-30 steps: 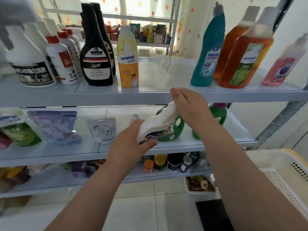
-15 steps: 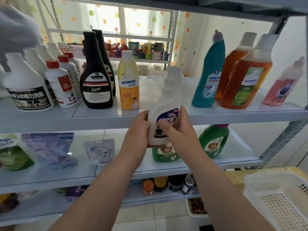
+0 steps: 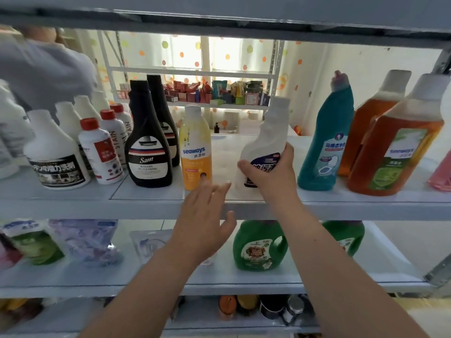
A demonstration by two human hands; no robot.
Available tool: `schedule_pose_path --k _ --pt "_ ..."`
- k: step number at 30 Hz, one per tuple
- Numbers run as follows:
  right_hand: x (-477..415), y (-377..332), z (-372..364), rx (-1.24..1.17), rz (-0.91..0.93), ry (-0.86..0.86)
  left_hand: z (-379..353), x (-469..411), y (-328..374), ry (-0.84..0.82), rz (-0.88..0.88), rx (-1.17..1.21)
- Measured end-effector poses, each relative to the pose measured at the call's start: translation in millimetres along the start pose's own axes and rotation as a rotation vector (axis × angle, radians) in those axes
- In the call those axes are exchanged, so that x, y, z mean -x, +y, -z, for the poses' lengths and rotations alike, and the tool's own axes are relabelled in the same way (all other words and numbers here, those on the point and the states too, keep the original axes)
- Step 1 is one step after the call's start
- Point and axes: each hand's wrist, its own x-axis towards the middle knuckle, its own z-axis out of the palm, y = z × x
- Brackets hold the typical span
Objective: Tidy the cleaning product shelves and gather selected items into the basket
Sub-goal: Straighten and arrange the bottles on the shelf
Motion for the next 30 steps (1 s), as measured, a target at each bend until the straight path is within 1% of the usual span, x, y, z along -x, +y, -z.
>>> schedule_pose_path --k 1,2,5,8,13,17,24,30 --pt "-6 3 -3 0.006 0.002 -0.002 -5 2 -5 -0.016 -0.040 -0.134" --pt "-10 6 -5 0.012 0.003 -0.005 -9 3 -8 -0.023 -0.058 -0.211" --pt "-17 14 -14 0.032 0.030 -0.013 -21 5 -12 -0.009 -0.088 -0.296" --pt "-18 21 -21 0.055 0.058 -0.027 -33 8 -19 0.039 -0.134 -0.342" --pt "-18 28 -25 0.093 0.086 -0.020 -44 11 -29 0.131 -0.173 -0.354" --pt "-19 30 -29 0.152 0.084 0.014 -53 9 -30 0.152 -0.166 -0.366" --pt "-18 32 -38 0.196 0.082 0.059 -53 8 -32 0.129 -0.178 -0.351" --pt "-4 30 -29 0.352 0.057 0.051 -48 11 -32 0.092 -0.177 -0.334"
